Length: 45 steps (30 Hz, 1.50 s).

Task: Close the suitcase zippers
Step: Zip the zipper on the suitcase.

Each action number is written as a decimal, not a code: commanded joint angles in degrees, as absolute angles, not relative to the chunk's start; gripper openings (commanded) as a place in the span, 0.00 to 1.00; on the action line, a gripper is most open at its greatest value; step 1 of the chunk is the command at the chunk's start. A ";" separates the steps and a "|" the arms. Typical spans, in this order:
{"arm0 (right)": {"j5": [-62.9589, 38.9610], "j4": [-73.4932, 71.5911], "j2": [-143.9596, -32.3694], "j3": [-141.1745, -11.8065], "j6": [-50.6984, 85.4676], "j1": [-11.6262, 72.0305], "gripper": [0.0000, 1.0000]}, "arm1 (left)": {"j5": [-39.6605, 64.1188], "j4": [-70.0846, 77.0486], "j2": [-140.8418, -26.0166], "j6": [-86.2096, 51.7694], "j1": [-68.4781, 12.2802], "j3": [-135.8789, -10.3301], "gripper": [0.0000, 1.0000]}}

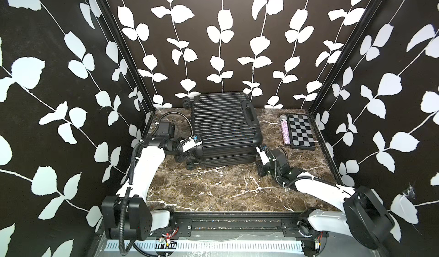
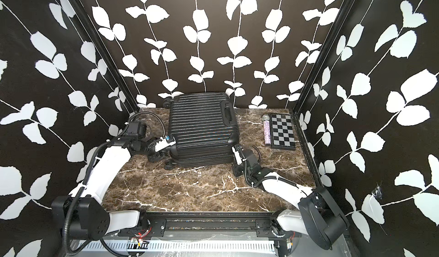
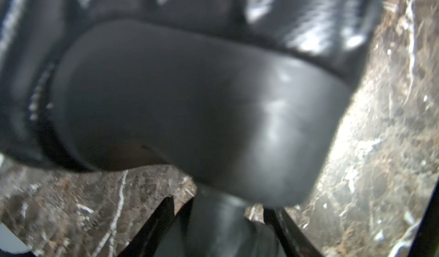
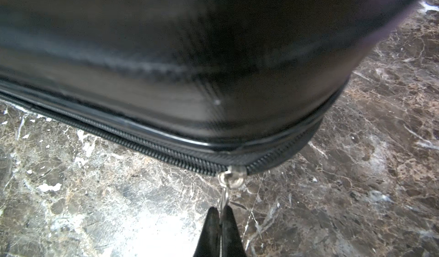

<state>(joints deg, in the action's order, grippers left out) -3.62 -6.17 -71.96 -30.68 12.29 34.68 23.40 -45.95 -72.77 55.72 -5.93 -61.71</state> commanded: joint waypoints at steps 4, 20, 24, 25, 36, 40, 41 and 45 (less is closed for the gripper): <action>-11.44 -7.30 -73.66 -32.07 11.60 35.92 0.00 | 28.29 -34.64 -66.01 38.17 -7.90 -58.88 0.03; -14.39 -7.28 -77.10 -36.77 9.27 41.41 0.00 | 23.10 -27.04 -61.62 21.52 -19.83 -54.50 0.00; -12.73 -8.24 -78.60 -37.92 10.01 43.70 0.00 | 19.36 -24.74 -60.95 17.31 -22.57 -53.57 0.00; -12.28 -8.92 -78.96 -38.13 10.31 44.30 0.00 | 18.27 -24.08 -60.74 16.45 -23.12 -53.16 0.00; -9.67 -12.86 -82.82 -41.38 13.48 50.97 0.00 | 12.99 -17.52 -60.60 2.03 -28.10 -50.76 0.00; -8.68 -14.29 -84.08 -42.39 14.78 53.44 0.00 | 11.72 -16.93 -59.64 0.10 -30.11 -50.54 0.00; -8.52 -14.79 -84.32 -42.45 15.29 53.68 0.00 | 10.86 -16.80 -59.34 -0.57 -30.45 -50.47 0.00; -8.18 -18.27 -84.55 -41.50 17.79 54.71 0.00 | 7.58 -15.79 -57.25 -1.78 -32.26 -49.19 0.00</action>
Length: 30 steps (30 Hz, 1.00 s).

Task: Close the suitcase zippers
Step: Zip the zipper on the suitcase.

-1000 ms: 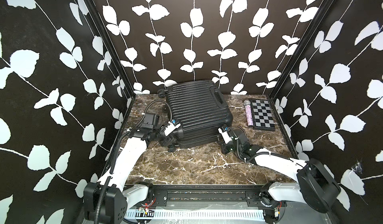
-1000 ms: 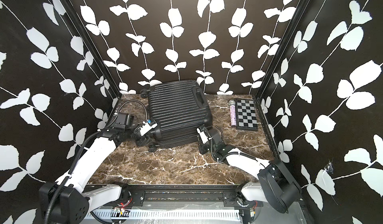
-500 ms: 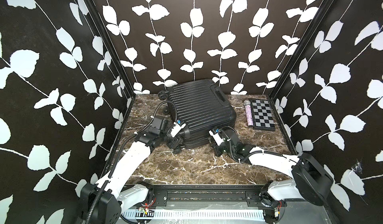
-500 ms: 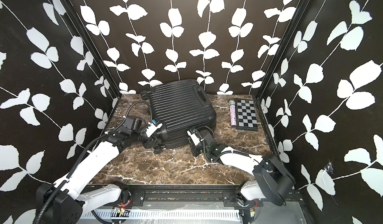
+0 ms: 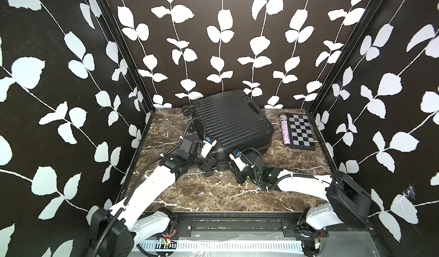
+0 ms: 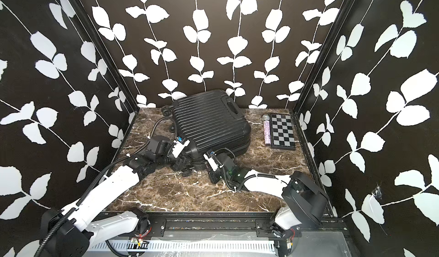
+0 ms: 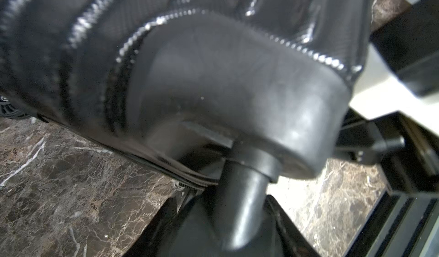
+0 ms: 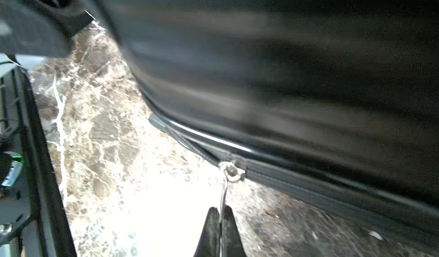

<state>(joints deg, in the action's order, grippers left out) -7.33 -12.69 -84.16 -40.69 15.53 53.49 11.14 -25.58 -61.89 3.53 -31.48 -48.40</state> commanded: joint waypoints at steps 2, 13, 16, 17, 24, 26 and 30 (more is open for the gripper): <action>-7.85 -19.10 -84.70 -41.53 18.49 55.40 0.00 | 5.44 -15.29 -55.98 -2.98 -33.16 -48.27 0.00; -6.07 -24.71 -88.39 -43.47 22.14 60.93 0.00 | 3.82 -8.90 -55.32 -9.06 -38.02 -44.70 0.00; -5.85 -26.23 -89.29 -43.77 22.34 61.72 0.00 | 1.68 -8.00 -56.22 -9.12 -39.69 -44.98 0.00; -5.93 -26.52 -89.51 -43.98 22.49 61.86 0.00 | 0.85 -7.87 -56.36 -9.17 -39.81 -45.08 0.00; -5.54 -28.68 -91.04 -44.91 23.03 63.00 0.00 | -1.92 -4.79 -57.19 -11.78 -42.88 -44.85 0.00; -5.03 -29.96 -91.27 -44.75 23.42 63.32 0.00 | -2.27 -3.42 -57.46 -12.46 -43.50 -44.72 0.00; -4.49 -32.51 -91.27 -44.51 23.53 63.98 0.00 | -3.46 -3.12 -58.34 -12.74 -44.57 -45.33 0.00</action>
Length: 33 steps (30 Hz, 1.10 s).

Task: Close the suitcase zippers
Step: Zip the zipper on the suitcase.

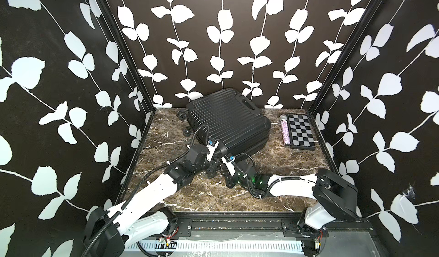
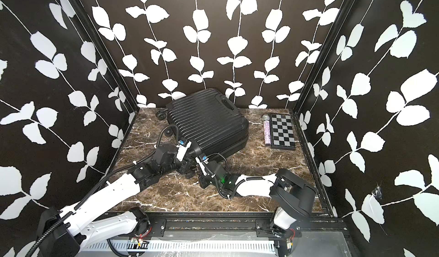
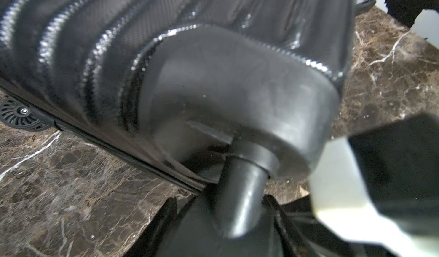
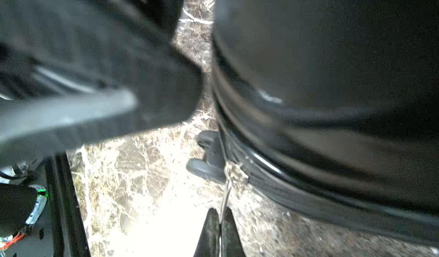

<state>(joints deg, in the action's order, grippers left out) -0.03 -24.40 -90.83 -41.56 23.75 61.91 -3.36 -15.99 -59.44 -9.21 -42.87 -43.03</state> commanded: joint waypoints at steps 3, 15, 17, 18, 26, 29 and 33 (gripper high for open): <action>-4.22 -33.87 -91.31 -44.25 23.90 64.41 0.00 | -4.01 -2.80 -58.45 -13.06 -45.13 -45.50 0.00; -0.05 -41.63 -93.99 -43.09 27.10 66.00 0.00 | -7.80 -1.38 -57.90 -15.20 -47.21 -44.75 0.00; 0.34 -43.75 -94.47 -42.87 27.65 66.27 0.00 | -8.45 -1.21 -57.81 -15.87 -47.53 -44.56 0.00; 0.52 -44.65 -94.78 -42.89 27.94 66.44 0.00 | -8.44 -0.93 -57.85 -16.28 -47.68 -44.39 0.00; 1.76 -48.44 -97.41 -43.93 29.38 67.59 0.00 | -10.30 1.24 -58.59 -18.11 -50.07 -43.70 0.00; 2.26 -49.16 -98.15 -44.05 29.89 67.87 0.00 | -11.19 1.43 -58.68 -18.29 -51.10 -43.99 0.00; 1.05 -51.04 -99.19 -44.32 30.35 67.94 0.00 | -12.10 1.48 -58.82 -18.63 -52.15 -44.07 0.00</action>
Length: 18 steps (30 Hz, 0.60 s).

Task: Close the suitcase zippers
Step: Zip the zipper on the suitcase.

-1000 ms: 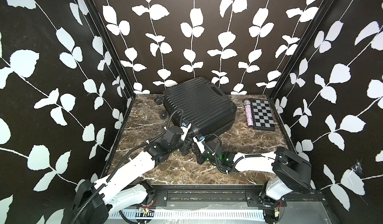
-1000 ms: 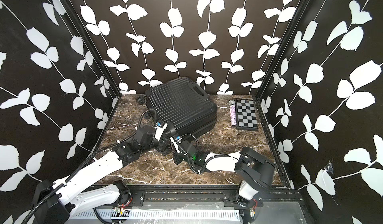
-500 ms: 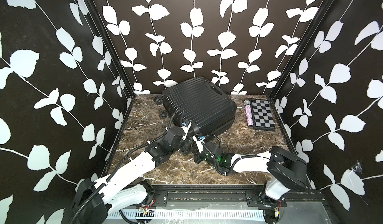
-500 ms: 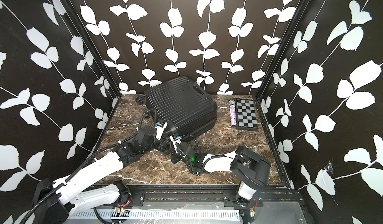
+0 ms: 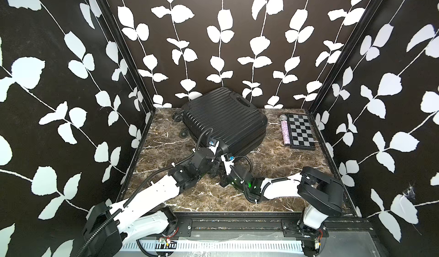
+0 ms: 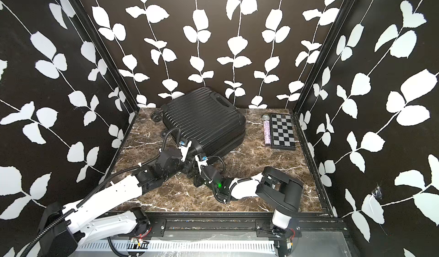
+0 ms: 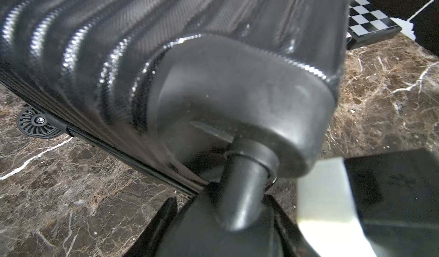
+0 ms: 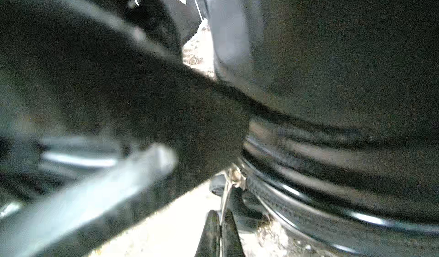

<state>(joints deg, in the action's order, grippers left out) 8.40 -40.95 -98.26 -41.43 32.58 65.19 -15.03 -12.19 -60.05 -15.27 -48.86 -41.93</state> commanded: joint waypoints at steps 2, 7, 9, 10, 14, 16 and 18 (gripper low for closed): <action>0.14 -51.44 -99.52 -44.52 30.61 67.94 0.00 | -12.13 1.54 -58.90 -18.50 -52.34 -44.12 0.00; -2.05 -55.37 -100.69 -44.07 30.85 67.94 0.00 | -12.31 1.49 -58.93 -18.54 -52.47 -44.40 0.00; -2.33 -56.76 -101.11 -43.86 31.15 67.94 0.00 | -12.44 1.55 -59.03 -18.66 -52.47 -44.55 0.00; -2.46 -57.34 -101.32 -43.92 31.34 67.98 0.00 | -12.41 1.59 -59.03 -18.72 -52.54 -44.56 0.00; -1.11 -57.31 -101.60 -44.25 32.28 67.94 0.00 | -12.27 1.67 -59.29 -18.56 -52.64 -44.74 0.00; -0.75 -57.52 -101.77 -44.47 32.69 68.01 0.00 | -12.16 1.67 -59.38 -18.64 -52.67 -44.85 0.00; -1.03 -58.53 -102.38 -44.90 33.26 68.05 0.00 | -11.79 1.79 -59.52 -18.64 -52.78 -44.86 0.00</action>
<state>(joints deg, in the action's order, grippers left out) 7.57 -48.05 -101.41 -41.43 35.05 65.23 -17.41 -12.08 -60.20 -15.68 -49.52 -41.93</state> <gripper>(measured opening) 0.048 0.540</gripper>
